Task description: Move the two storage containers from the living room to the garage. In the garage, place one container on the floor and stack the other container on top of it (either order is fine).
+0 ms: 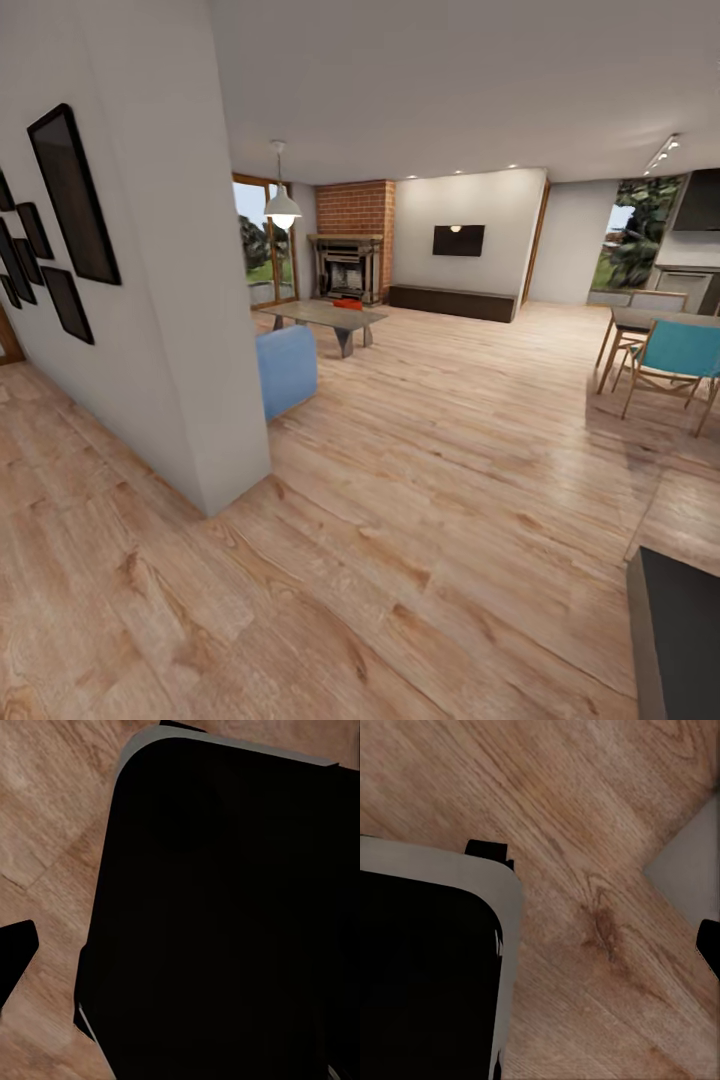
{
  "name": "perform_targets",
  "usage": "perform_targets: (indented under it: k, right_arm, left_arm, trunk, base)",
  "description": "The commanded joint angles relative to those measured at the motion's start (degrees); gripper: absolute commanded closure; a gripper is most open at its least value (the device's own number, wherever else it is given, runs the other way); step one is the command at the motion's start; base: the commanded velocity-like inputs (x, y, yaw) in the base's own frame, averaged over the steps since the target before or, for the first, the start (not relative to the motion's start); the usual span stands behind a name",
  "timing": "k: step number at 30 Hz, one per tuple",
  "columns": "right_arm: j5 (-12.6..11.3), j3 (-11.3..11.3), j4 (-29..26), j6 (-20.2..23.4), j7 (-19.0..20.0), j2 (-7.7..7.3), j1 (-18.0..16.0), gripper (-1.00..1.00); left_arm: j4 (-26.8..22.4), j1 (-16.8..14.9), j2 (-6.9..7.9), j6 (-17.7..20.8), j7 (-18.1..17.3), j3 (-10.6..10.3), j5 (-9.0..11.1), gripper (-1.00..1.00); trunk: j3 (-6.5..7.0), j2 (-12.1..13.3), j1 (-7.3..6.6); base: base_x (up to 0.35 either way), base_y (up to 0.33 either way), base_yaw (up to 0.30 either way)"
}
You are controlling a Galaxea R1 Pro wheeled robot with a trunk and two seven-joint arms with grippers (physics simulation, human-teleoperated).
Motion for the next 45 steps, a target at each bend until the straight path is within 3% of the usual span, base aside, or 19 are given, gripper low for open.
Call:
perform_targets:
  k: [1,20,36,45]
  right_arm:
    - [-0.5,0.5,0.2,-0.3,0.1,0.02,-0.1,-1.00]
    - [0.0,0.5,0.2,-0.4,0.1,0.04,-0.1,-1.00]
    - [-0.6,0.5,0.2,-0.4,0.1,0.46,-0.1,-1.00]
    - [0.0,0.7,0.2,-0.3,0.2,0.46,-0.1,-1.00]
  left_arm:
    - [-0.1,0.0,-0.01,-0.1,0.1,0.0,0.3,-1.00]
    - [-0.1,0.0,0.09,-0.2,0.0,-0.1,0.2,-1.00]
    - [-0.2,0.0,0.09,-0.3,0.0,0.3,0.8,-1.00]
    - [-0.2,0.0,0.09,0.6,-0.3,-0.1,0.2,-1.00]
  trunk:
    - [-0.05,0.0,0.03]
    - [-0.05,0.0,0.03]
    - [-0.05,0.0,0.03]
    - [-0.05,0.0,0.03]
  base:
    - [0.325,0.000,-0.003]
    - [0.318,0.000,-0.006]
    - [0.022,0.000,-0.232]
    - [0.290,0.000,-0.050]
